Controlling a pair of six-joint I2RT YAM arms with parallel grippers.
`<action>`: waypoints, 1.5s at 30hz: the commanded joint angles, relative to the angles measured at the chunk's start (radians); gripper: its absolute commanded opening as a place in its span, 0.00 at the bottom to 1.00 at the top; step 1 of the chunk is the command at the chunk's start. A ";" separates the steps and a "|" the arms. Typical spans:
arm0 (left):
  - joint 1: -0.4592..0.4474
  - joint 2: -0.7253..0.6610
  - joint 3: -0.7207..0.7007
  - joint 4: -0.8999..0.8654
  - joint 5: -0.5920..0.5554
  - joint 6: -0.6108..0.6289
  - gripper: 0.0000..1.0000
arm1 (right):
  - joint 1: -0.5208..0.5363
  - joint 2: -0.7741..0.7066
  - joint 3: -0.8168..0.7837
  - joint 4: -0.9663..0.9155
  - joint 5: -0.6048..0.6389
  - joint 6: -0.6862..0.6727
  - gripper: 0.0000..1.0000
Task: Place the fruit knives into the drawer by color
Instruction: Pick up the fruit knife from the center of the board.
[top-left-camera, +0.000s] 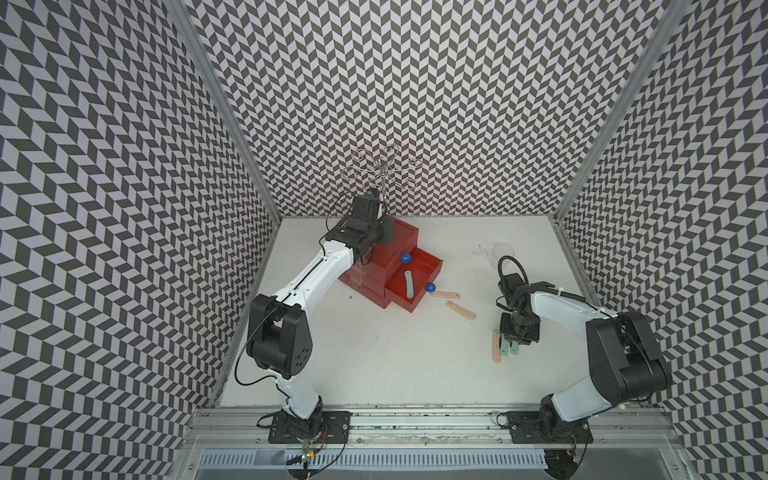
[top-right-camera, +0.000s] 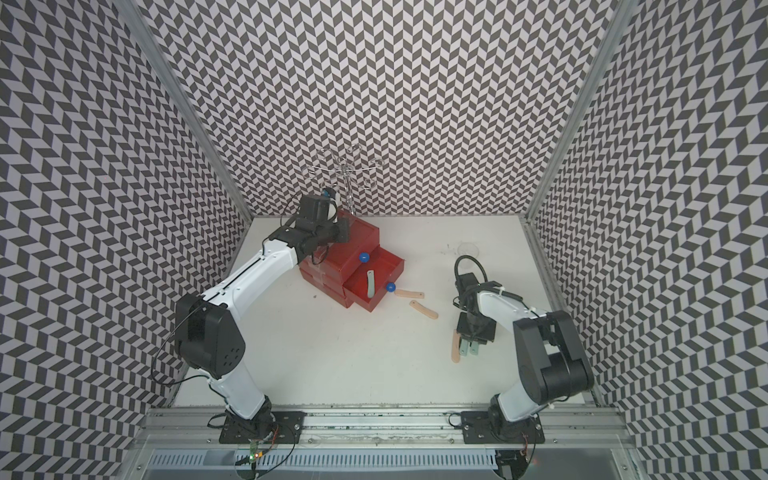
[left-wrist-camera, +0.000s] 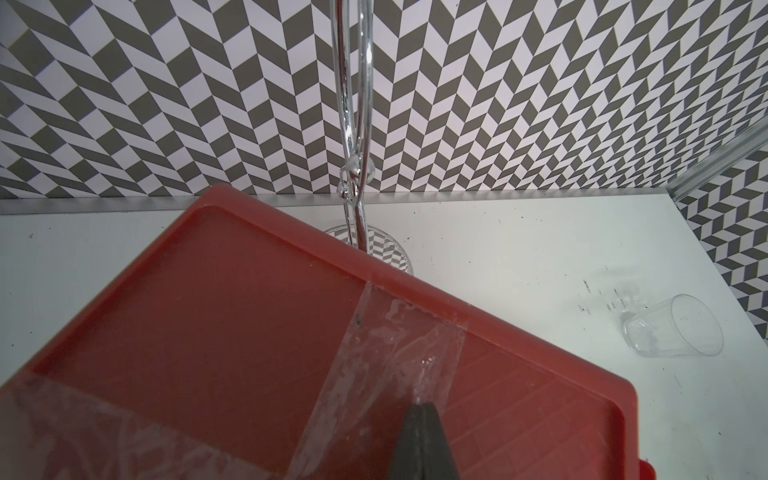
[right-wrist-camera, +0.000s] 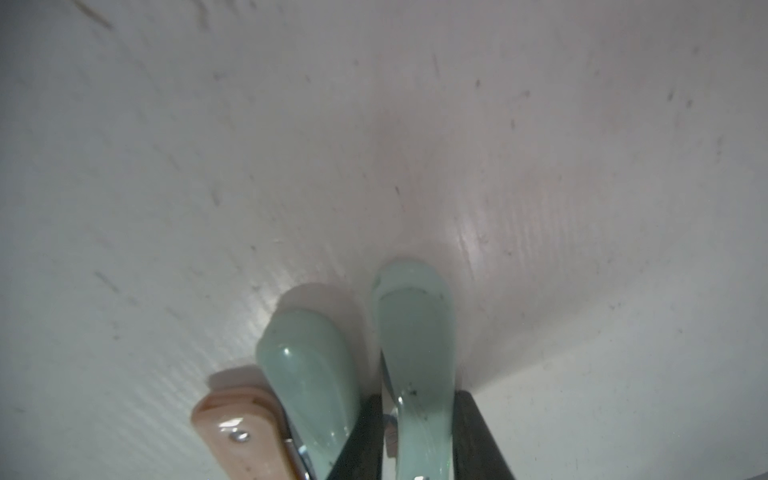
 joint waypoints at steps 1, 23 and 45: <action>0.008 0.104 -0.075 -0.261 0.007 0.006 0.00 | -0.001 0.047 -0.018 0.097 -0.088 0.003 0.26; 0.010 0.098 -0.071 -0.264 0.006 0.005 0.00 | -0.003 0.109 0.005 0.159 -0.191 -0.050 0.27; 0.010 0.094 -0.072 -0.264 0.003 0.006 0.00 | -0.001 0.069 0.090 0.103 -0.100 -0.078 0.21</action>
